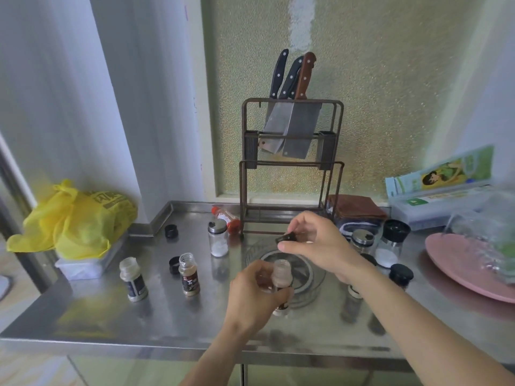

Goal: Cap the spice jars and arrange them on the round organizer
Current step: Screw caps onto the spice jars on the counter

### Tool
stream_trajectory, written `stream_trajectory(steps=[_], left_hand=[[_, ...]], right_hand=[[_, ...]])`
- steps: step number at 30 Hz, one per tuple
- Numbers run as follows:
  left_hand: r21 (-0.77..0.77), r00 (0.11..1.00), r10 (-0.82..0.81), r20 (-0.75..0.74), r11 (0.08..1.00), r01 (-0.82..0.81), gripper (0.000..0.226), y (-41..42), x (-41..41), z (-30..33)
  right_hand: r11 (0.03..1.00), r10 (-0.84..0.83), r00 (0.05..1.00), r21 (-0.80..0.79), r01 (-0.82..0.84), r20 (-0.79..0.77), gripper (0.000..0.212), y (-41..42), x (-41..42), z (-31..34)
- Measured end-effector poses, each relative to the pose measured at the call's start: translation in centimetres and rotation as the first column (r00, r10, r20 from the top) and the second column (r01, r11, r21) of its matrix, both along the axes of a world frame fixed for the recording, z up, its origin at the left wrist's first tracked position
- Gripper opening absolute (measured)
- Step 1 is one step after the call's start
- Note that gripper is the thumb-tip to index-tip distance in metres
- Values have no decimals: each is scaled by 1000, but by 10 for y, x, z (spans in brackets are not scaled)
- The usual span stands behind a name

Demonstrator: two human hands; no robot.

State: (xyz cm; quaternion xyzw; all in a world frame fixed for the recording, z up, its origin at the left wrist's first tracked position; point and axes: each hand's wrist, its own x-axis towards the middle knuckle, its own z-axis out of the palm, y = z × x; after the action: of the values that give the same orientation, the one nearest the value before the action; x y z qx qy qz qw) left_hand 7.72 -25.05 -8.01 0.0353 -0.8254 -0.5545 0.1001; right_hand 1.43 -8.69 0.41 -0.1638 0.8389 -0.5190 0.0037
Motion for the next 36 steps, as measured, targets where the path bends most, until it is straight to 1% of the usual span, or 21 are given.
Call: stream_trajectory(steps=[3,5,7,10,12,14,17,18,19,21,22,23,24,25,27,29,30,32,33,34,36], left_hand=[[184,998,-42,-36,982,48,37,12,5,13],[305,993,-93,-65,946,109,41,19,7,20],[418,989,-130,-73,896,149,41,25,9,25],[567,987,-143,-74,808,160,34,31,5,24],[647,980,-173,-98,737,195,37,37,0,19],[697,973,-201,-113,682,222,43,43,0,20],[708,961,-238,-139,655,265,45,47,0,24],[710,956,-251,-153,645,283,45,48,0,25],[713,954,-255,-160,638,291,44,49,0,25],[711,952,-257,-164,638,295,43,50,2,26],[704,951,-261,-168,644,301,41,50,3,25],[695,949,-266,-170,650,307,38,50,4,24],[690,949,-268,-168,655,308,36,50,4,23],[689,949,-269,-165,656,306,35,50,4,23],[688,952,-261,-163,661,299,32,50,2,20],[691,955,-253,-155,663,288,31,51,2,19],[695,955,-256,-150,659,286,33,51,4,20],[700,956,-258,-142,656,281,36,52,4,20],[706,957,-256,-136,653,275,35,52,5,20],[715,958,-255,-131,645,270,34,52,5,19],[724,957,-260,-131,634,272,37,51,4,18]], right_hand=[[999,42,998,31,-41,-42,28,14,12,17],[995,81,996,55,-78,-45,27,25,16,22],[988,140,989,79,-136,-48,30,36,21,27],[964,210,976,175,-198,-50,37,50,22,38],[949,213,973,255,-186,-83,40,58,19,42],[921,259,960,326,-215,-101,42,64,20,48],[880,350,936,356,-315,-37,49,72,27,61],[873,356,934,366,-321,-30,46,73,27,64],[869,349,936,388,-307,-41,40,72,27,66],[842,316,947,478,-250,-62,18,69,27,69],[813,295,953,544,-210,-73,19,67,27,70],[781,276,957,601,-172,-86,27,66,27,72],[755,275,959,635,-166,-76,30,67,27,74],[751,292,954,632,-189,-61,31,68,26,75],[777,339,941,565,-279,-2,36,72,22,74],[776,305,952,577,-253,7,24,72,21,71],[759,282,959,610,-227,5,26,71,22,71],[720,262,965,666,-194,-2,41,71,25,74],[721,285,958,655,-225,16,46,70,28,76],[743,311,949,611,-272,44,47,71,28,75],[770,293,955,580,-266,48,31,72,25,72]])
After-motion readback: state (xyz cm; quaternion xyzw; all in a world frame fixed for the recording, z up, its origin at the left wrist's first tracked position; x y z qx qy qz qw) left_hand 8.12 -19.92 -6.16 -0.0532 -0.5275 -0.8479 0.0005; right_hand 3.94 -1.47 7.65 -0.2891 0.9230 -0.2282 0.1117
